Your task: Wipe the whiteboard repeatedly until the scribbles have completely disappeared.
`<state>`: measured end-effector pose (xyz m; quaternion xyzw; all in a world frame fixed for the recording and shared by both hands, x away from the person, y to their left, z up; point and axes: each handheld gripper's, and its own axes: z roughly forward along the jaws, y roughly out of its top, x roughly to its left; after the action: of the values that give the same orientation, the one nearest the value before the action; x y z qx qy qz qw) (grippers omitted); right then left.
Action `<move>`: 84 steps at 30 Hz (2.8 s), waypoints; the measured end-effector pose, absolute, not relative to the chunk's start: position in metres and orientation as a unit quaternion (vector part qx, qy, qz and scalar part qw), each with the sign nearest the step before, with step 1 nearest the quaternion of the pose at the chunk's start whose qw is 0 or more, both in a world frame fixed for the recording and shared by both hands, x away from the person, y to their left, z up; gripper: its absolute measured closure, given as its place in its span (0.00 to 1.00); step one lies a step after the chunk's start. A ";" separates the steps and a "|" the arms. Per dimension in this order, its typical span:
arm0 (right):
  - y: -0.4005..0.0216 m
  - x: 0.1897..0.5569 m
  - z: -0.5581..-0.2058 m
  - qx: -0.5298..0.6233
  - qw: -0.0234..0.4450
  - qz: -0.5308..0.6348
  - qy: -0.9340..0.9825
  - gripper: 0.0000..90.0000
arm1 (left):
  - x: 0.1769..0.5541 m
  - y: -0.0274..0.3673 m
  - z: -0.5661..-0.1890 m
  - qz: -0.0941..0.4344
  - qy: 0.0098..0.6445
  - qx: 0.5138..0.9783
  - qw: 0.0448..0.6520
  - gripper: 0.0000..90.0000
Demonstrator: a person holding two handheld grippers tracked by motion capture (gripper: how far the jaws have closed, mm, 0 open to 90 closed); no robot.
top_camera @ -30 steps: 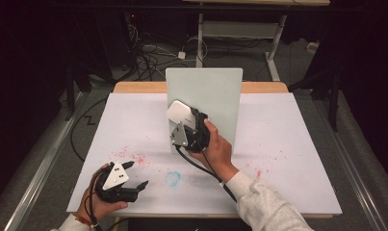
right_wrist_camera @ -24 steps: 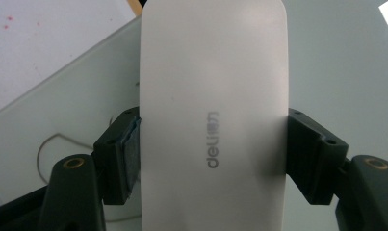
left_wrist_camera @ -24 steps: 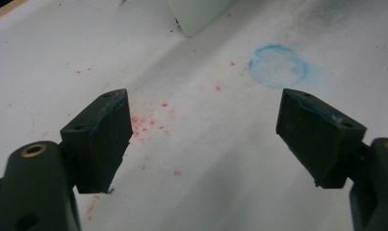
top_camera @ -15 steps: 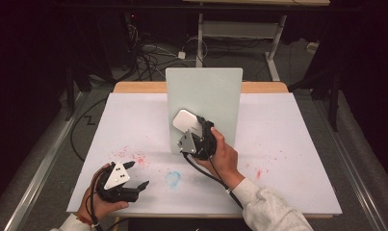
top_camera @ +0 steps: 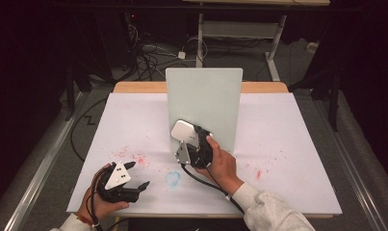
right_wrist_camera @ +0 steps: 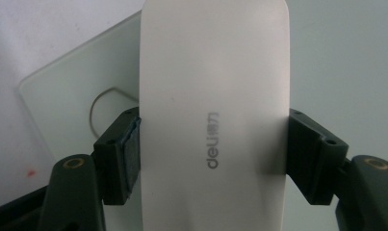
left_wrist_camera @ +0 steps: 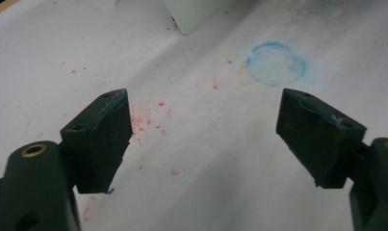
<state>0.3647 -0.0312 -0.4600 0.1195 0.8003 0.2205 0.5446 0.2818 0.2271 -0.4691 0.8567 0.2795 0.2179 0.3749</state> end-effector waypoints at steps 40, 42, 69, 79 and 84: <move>-0.051 0.356 -0.481 0.099 0.545 0.183 0.813 0.34 | 0.281 0.229 -0.468 0.225 0.285 0.852 0.376 0.21; -0.053 0.355 -0.483 0.101 0.540 0.181 0.816 0.34 | 0.280 0.229 -0.467 0.226 0.285 0.852 0.377 0.21; -0.022 0.352 -0.495 0.051 0.520 0.172 0.835 0.34 | 0.284 0.224 -0.469 0.221 0.277 0.858 0.373 0.21; 0.001 0.351 -0.501 0.014 0.536 0.158 0.829 0.34 | 0.284 0.224 -0.469 0.220 0.277 0.858 0.373 0.21; -0.003 0.351 -0.500 0.016 0.535 0.146 0.832 0.34 | 0.283 0.225 -0.468 0.221 0.277 0.857 0.373 0.21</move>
<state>0.3506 -0.0028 -0.4999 0.0157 0.8323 0.1459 0.5346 0.2831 0.2251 -0.4685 0.8574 0.2768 0.2210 0.3732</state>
